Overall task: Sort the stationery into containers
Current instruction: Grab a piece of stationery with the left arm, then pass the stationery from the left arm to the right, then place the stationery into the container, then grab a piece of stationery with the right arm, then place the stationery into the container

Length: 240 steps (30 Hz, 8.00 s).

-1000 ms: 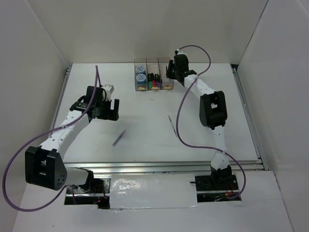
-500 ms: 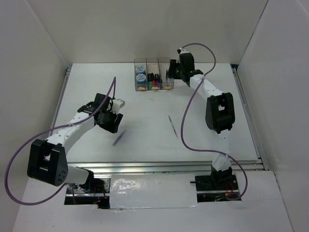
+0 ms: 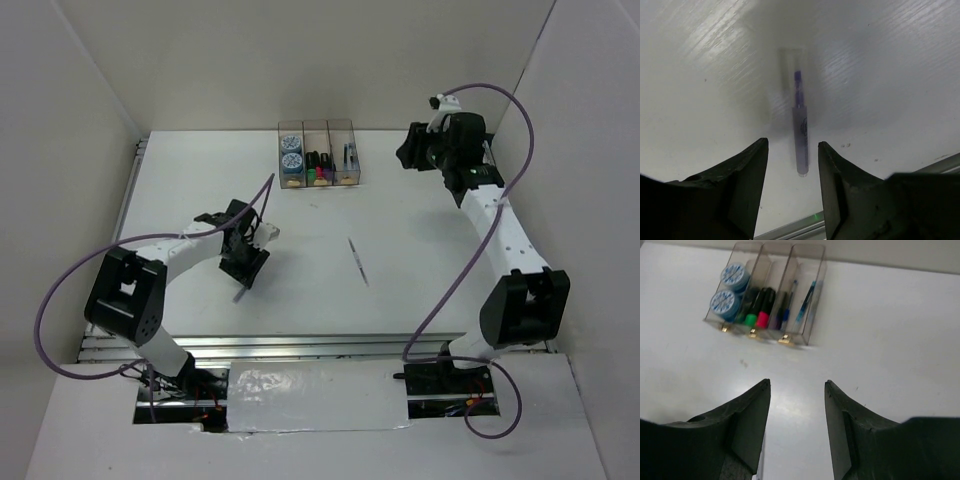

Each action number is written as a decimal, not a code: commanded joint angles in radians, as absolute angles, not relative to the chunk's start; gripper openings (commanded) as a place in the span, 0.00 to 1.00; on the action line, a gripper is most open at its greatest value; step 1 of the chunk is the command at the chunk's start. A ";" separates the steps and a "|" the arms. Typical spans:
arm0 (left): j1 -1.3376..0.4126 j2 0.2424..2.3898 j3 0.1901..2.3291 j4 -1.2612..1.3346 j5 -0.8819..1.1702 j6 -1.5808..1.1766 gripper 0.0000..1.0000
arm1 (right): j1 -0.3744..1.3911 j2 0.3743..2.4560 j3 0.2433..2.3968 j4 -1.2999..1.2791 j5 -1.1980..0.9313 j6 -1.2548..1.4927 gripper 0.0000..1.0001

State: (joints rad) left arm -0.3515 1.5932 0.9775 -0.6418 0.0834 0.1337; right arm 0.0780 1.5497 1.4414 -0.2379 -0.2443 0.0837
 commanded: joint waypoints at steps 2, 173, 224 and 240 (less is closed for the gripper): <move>-0.364 1.653 1.017 -0.660 0.103 0.150 0.54 | 0.094 1.416 1.344 -0.287 -0.432 -0.061 0.56; -0.061 1.040 0.913 -0.460 0.213 -0.242 0.99 | 0.479 1.761 1.154 -0.545 0.018 0.298 0.40; -0.054 1.081 0.893 -0.411 0.324 -0.259 0.99 | 0.411 1.690 1.586 -0.543 -0.078 0.121 0.00; -0.058 1.117 0.877 -0.348 0.302 -0.285 0.99 | 0.265 2.230 2.034 -0.187 -0.212 -0.046 0.00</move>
State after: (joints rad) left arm -0.0559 1.1213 0.8803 -0.3943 0.3004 -0.2691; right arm 0.2756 2.2196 1.9526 -0.3012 -0.1833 -0.0212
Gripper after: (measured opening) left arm 0.993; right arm 0.034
